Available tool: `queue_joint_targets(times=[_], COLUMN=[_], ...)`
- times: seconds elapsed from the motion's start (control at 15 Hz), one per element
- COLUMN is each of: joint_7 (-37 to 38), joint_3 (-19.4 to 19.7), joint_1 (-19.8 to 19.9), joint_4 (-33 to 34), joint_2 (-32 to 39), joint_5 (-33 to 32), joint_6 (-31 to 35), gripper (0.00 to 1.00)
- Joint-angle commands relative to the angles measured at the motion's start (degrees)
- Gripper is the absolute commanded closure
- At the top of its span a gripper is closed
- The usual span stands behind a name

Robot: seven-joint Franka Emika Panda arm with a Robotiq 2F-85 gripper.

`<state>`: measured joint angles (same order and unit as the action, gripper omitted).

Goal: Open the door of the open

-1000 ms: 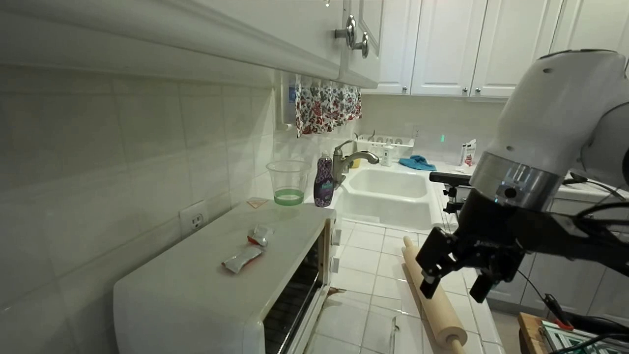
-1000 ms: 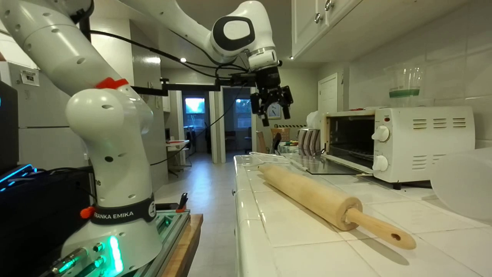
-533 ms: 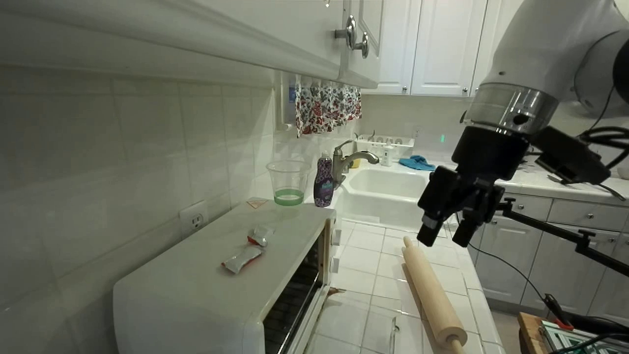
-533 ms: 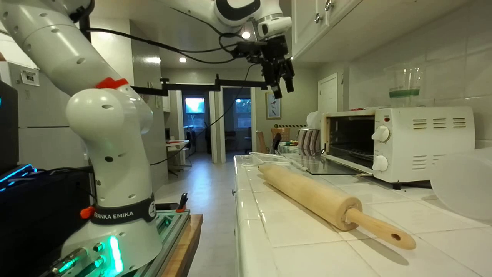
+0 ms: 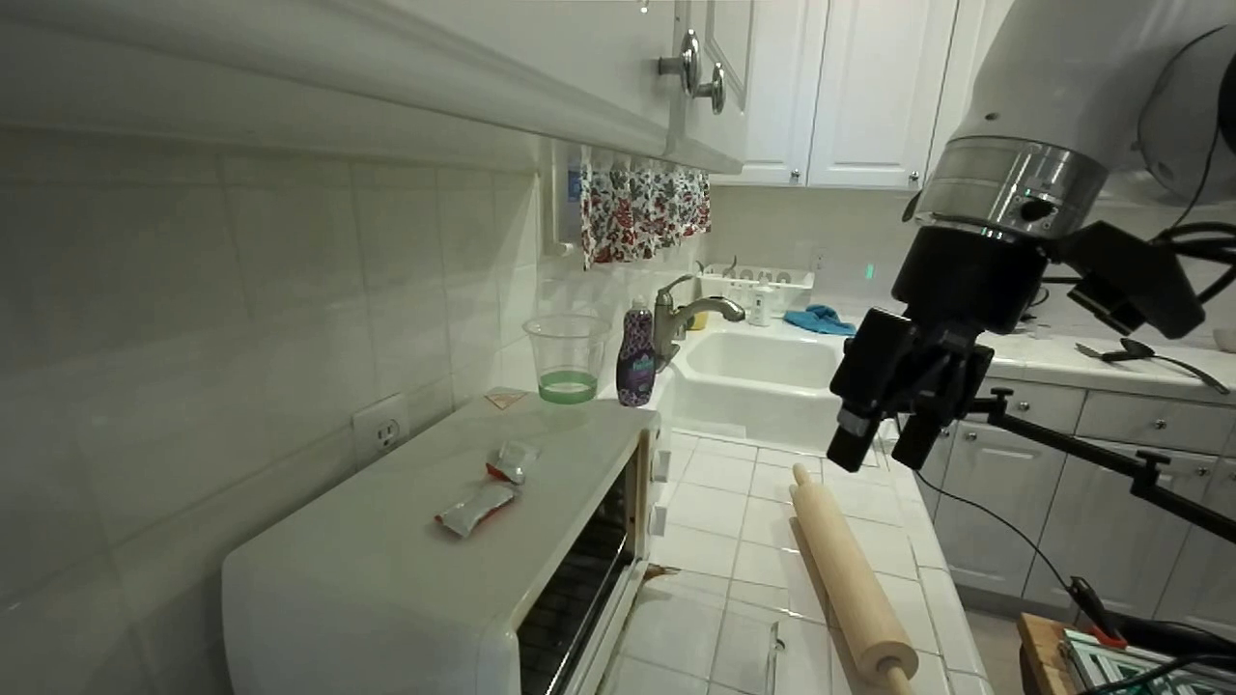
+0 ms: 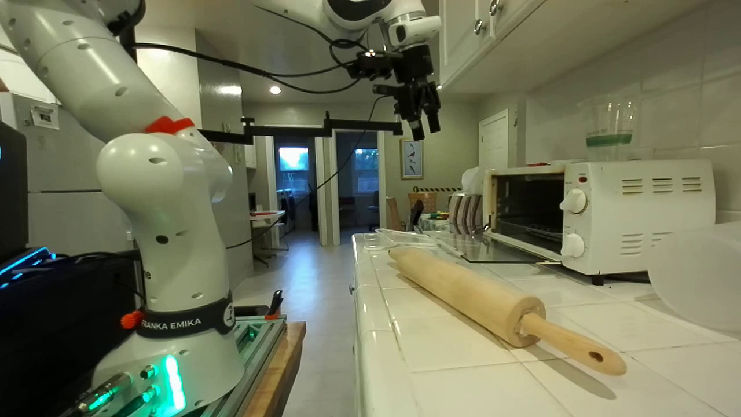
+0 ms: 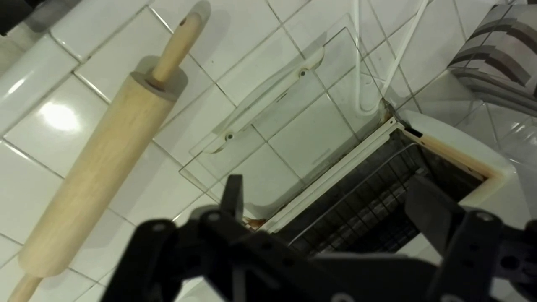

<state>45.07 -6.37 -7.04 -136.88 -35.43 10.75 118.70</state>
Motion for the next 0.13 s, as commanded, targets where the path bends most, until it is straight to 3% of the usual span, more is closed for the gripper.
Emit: queue_joint_targets(times=[0.0, 0.07], joint_7=[-1.0, -1.0], joint_3=[-1.6, -1.6], joint_1=[2.1, 2.1], joint_4=[0.2, 0.2], joint_2=[-0.1, -0.1], joint_5=[1.3, 1.2], joint_6=[-0.3, -0.3], gripper=[0.0, 0.0])
